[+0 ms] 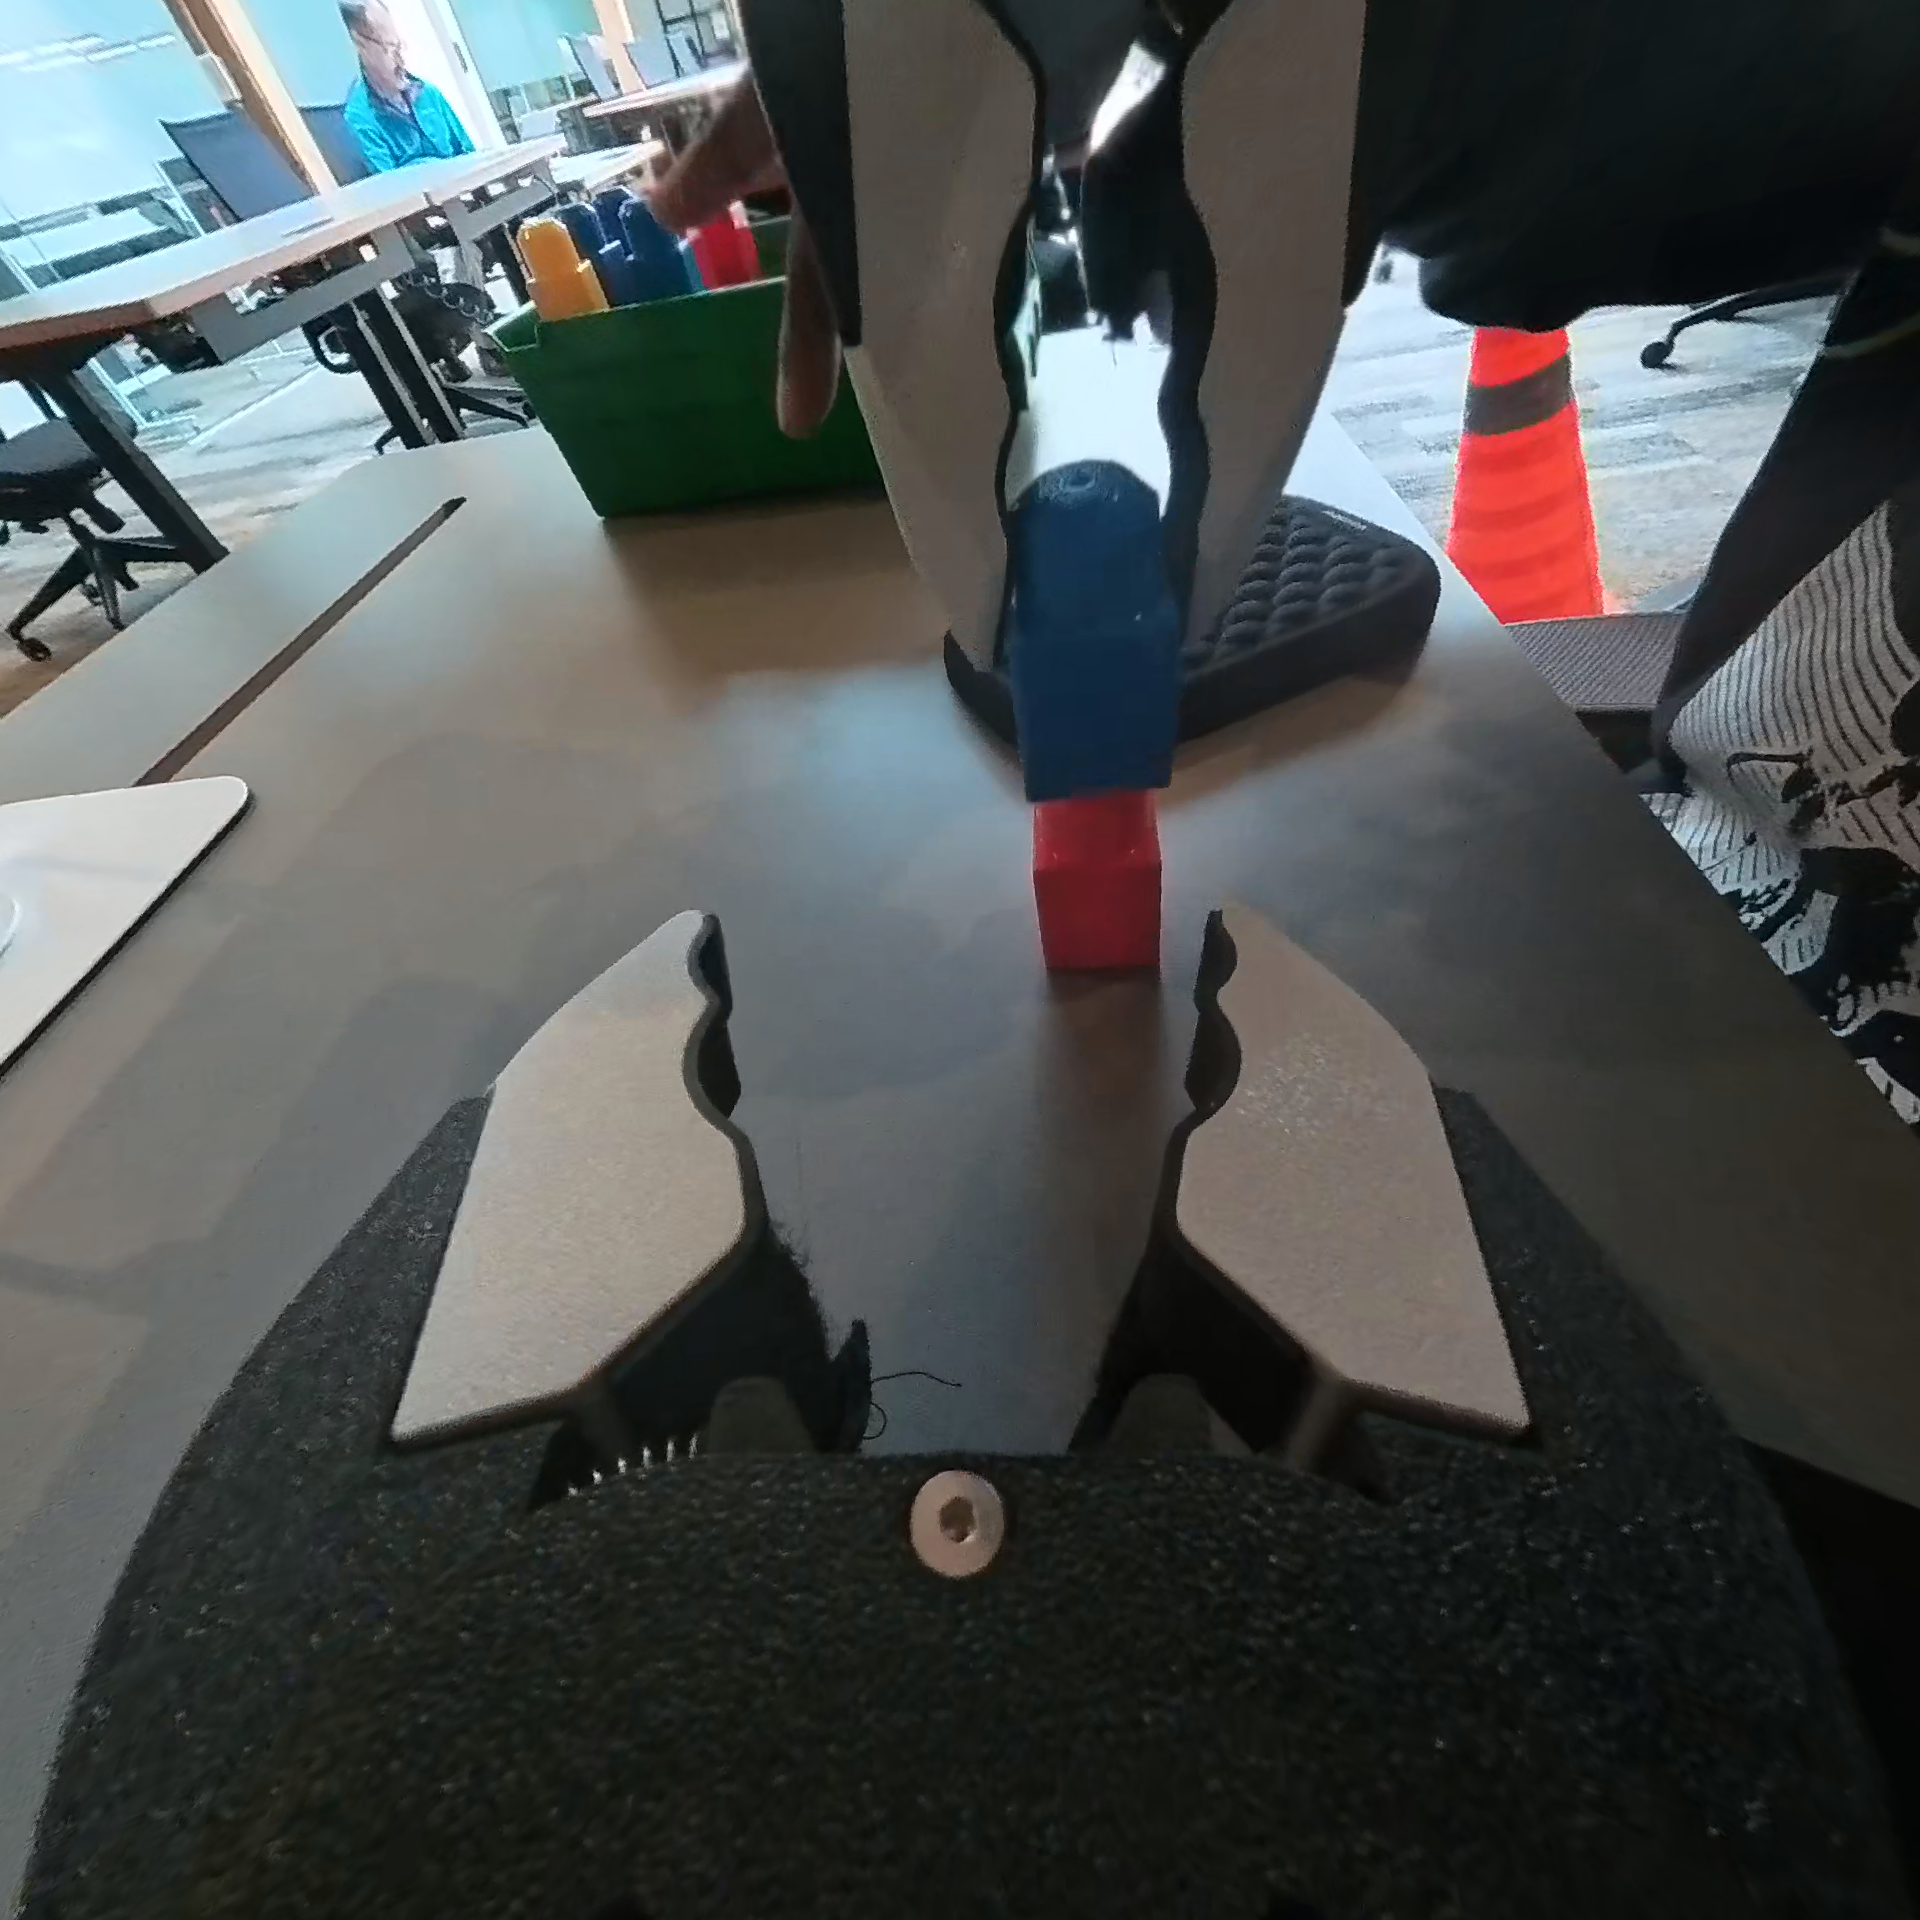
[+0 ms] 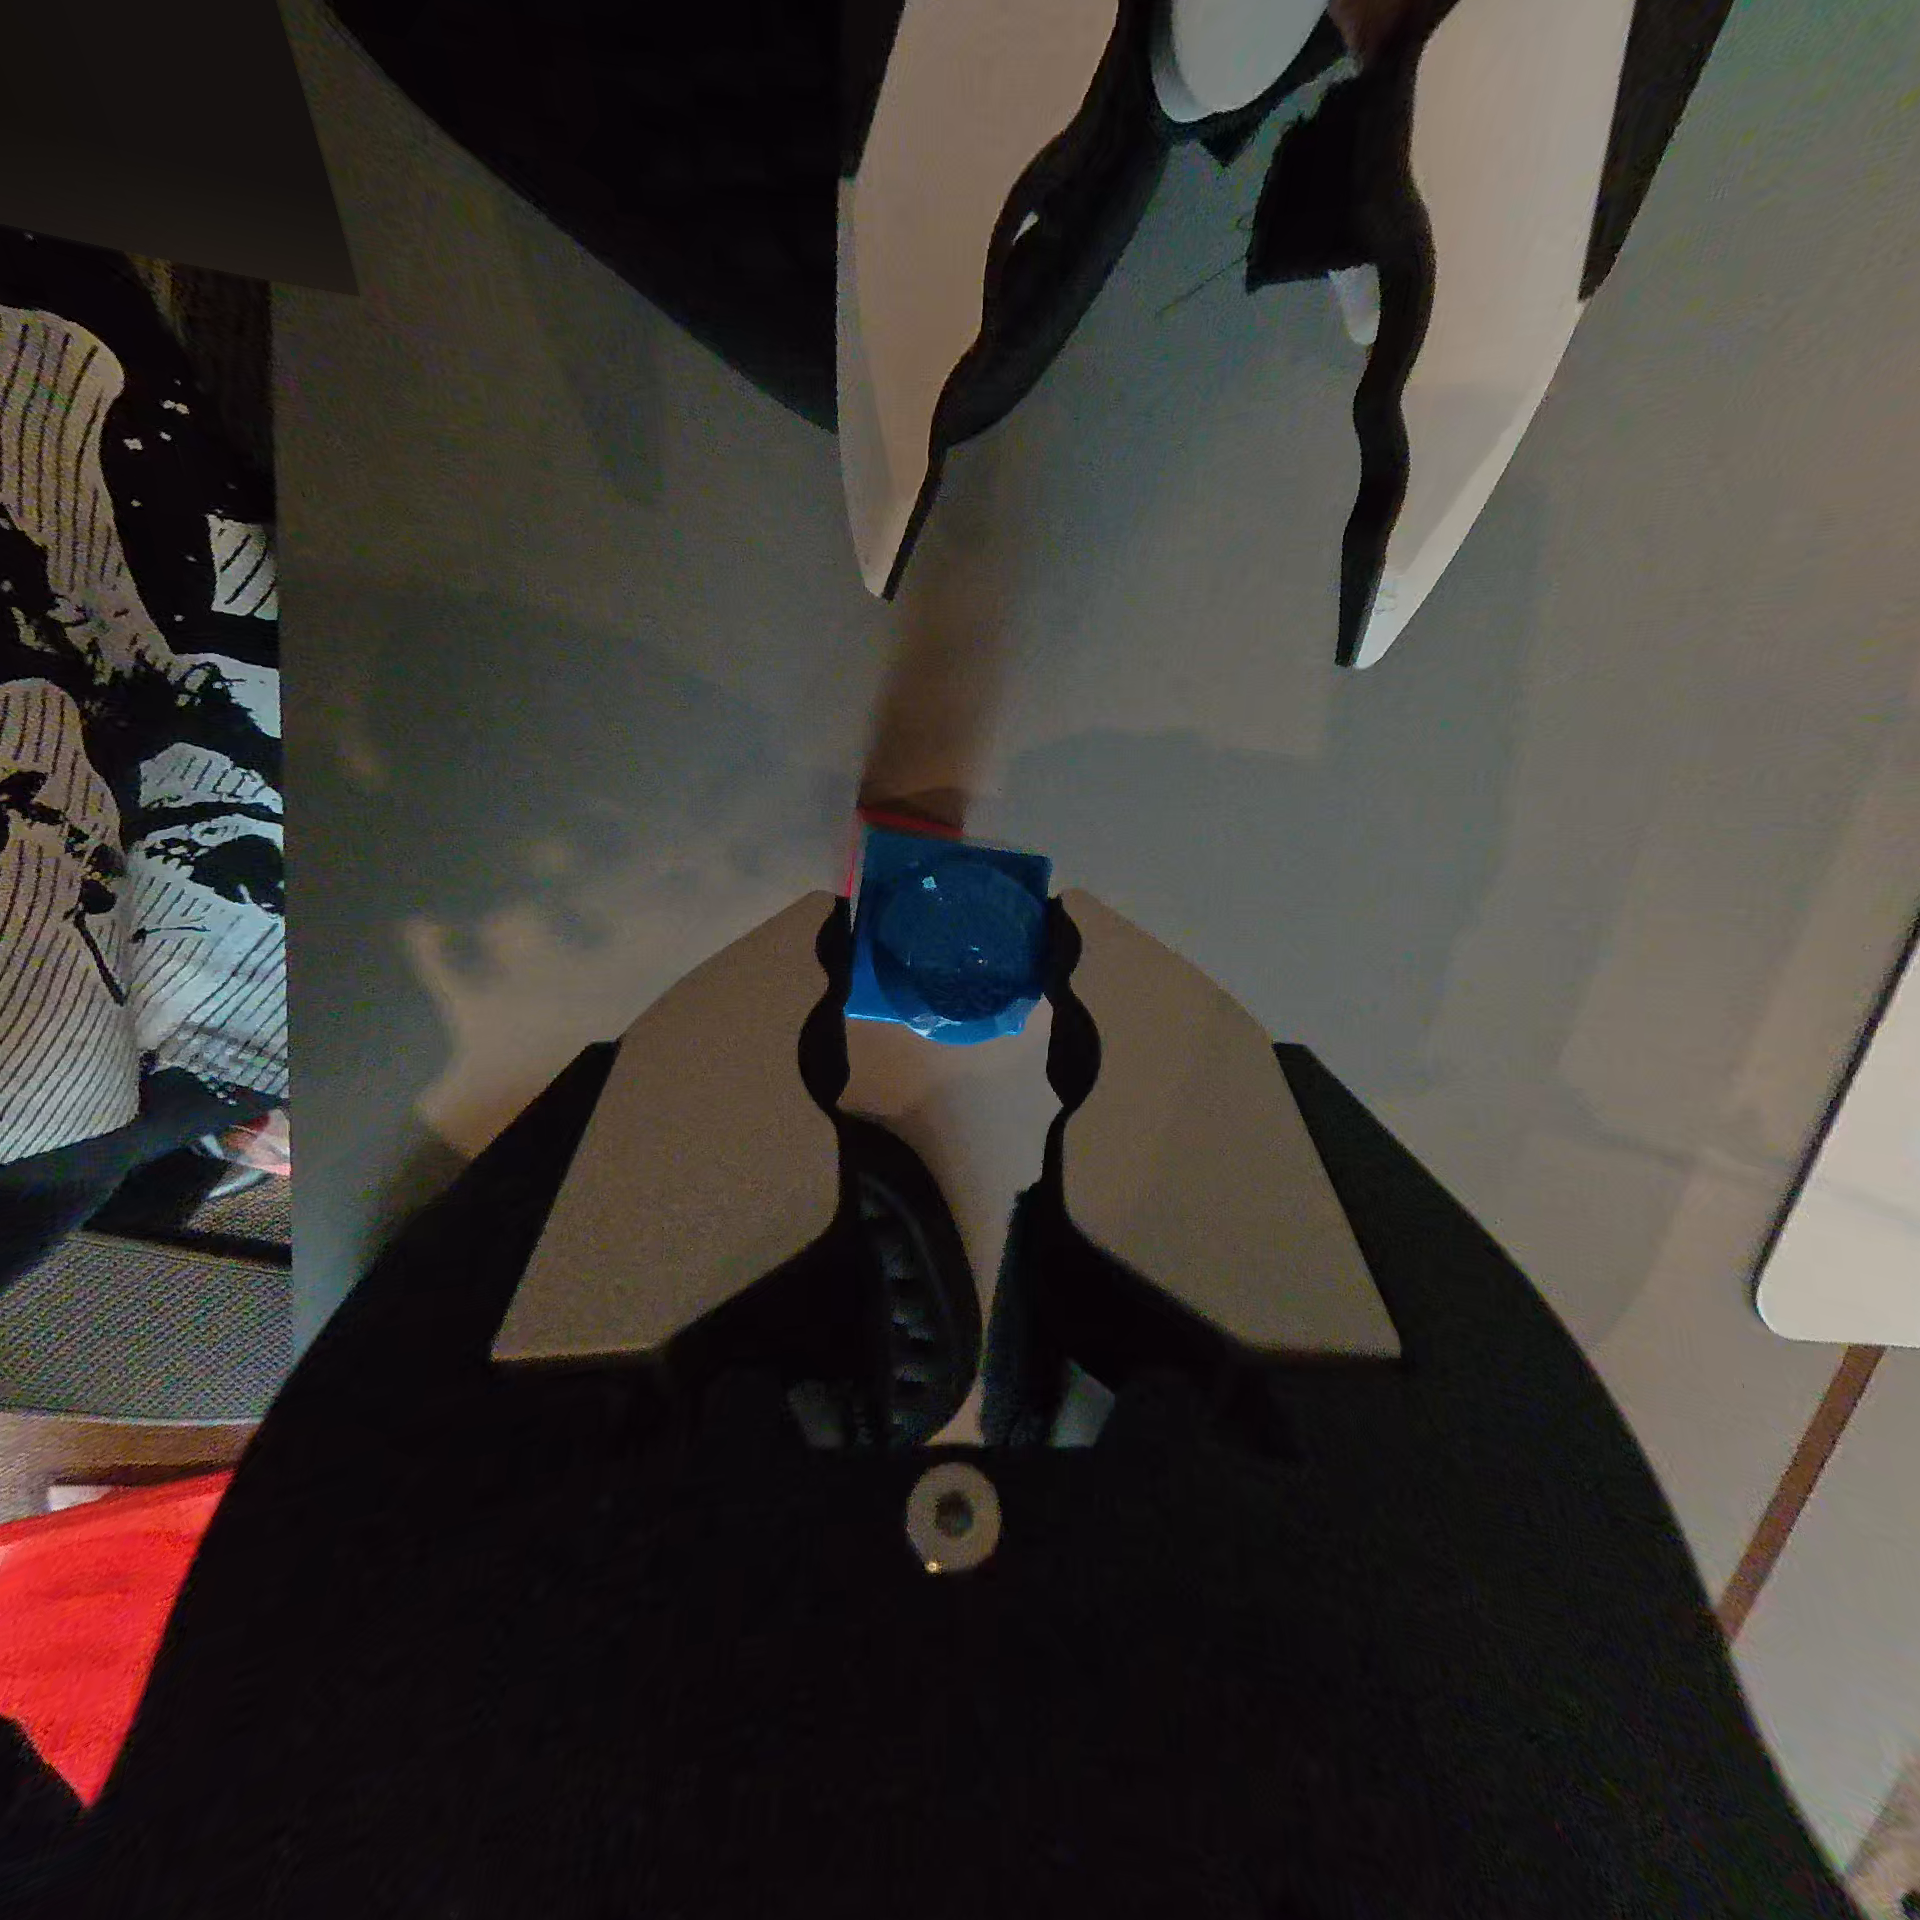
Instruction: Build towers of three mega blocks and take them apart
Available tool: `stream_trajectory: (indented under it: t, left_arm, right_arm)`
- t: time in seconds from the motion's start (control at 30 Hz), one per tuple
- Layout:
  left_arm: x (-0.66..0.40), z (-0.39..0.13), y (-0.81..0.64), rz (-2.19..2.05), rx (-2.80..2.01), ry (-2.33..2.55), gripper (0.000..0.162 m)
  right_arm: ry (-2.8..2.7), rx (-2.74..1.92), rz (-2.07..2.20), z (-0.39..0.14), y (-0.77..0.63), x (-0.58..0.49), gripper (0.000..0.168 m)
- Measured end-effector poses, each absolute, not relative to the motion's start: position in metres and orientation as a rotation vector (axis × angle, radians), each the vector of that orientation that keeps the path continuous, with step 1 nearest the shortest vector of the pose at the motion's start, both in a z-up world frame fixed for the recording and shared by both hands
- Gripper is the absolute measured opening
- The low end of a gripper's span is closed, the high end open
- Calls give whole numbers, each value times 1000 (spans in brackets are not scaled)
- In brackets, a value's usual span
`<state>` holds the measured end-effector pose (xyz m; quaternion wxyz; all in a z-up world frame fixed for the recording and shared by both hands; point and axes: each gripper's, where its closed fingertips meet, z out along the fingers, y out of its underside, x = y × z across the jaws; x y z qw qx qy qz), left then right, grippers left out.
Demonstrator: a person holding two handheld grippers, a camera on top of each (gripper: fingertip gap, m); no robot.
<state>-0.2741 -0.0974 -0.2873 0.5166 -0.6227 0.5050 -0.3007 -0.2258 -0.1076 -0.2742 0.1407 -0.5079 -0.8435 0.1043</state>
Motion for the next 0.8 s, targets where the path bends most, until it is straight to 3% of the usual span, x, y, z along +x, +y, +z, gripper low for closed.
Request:
stream_trajectory:
  t: [0.03,0.8]
  left_arm:
    - [-274,-287,-98,-727,-1493,1212,85]
    - [-275,-287,-97,-737,-1500,1202,81]
  right_arm:
    - [-2433,-1476,301,-276,-108,-226,35]
    - [-2369,-1526,360,-297,-107,-221,34]
